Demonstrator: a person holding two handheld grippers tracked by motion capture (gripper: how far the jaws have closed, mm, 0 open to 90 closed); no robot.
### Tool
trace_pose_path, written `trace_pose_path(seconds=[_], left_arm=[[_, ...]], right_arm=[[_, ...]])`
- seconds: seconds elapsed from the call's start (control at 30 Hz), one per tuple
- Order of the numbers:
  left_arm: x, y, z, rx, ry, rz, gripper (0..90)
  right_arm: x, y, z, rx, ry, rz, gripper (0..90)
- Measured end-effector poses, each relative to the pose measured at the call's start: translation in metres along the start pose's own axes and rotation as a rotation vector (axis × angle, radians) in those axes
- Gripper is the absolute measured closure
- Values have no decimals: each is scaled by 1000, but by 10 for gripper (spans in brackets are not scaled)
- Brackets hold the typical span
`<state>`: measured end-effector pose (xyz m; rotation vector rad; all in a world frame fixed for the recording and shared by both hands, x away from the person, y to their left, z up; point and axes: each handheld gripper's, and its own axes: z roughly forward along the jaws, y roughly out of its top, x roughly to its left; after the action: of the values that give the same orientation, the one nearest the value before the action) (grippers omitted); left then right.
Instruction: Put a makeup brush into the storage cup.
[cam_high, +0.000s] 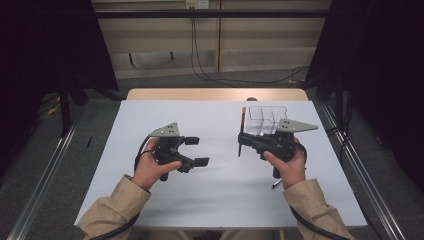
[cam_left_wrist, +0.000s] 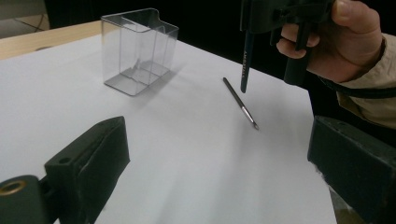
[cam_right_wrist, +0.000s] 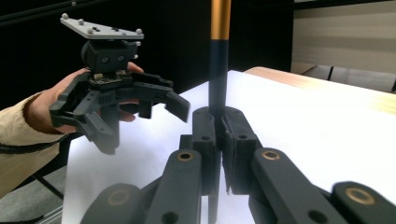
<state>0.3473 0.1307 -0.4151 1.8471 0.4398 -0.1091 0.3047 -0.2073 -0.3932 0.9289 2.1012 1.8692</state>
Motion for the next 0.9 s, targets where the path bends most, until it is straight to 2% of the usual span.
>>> trace_pose_path(seconds=[0.13,0.63,0.9], left_arm=[[3,-2,-9,-2,27,-1,40],[7,-11,-31,-20,66,-8,20],[11,-16,-43,-27,91,8,13]], right_arm=[[-3,0,-3,-5,-9,3,844],[-10,2,-8,-12,-47,-15,844],[-13,2,-13,-15,-60,-16,844]])
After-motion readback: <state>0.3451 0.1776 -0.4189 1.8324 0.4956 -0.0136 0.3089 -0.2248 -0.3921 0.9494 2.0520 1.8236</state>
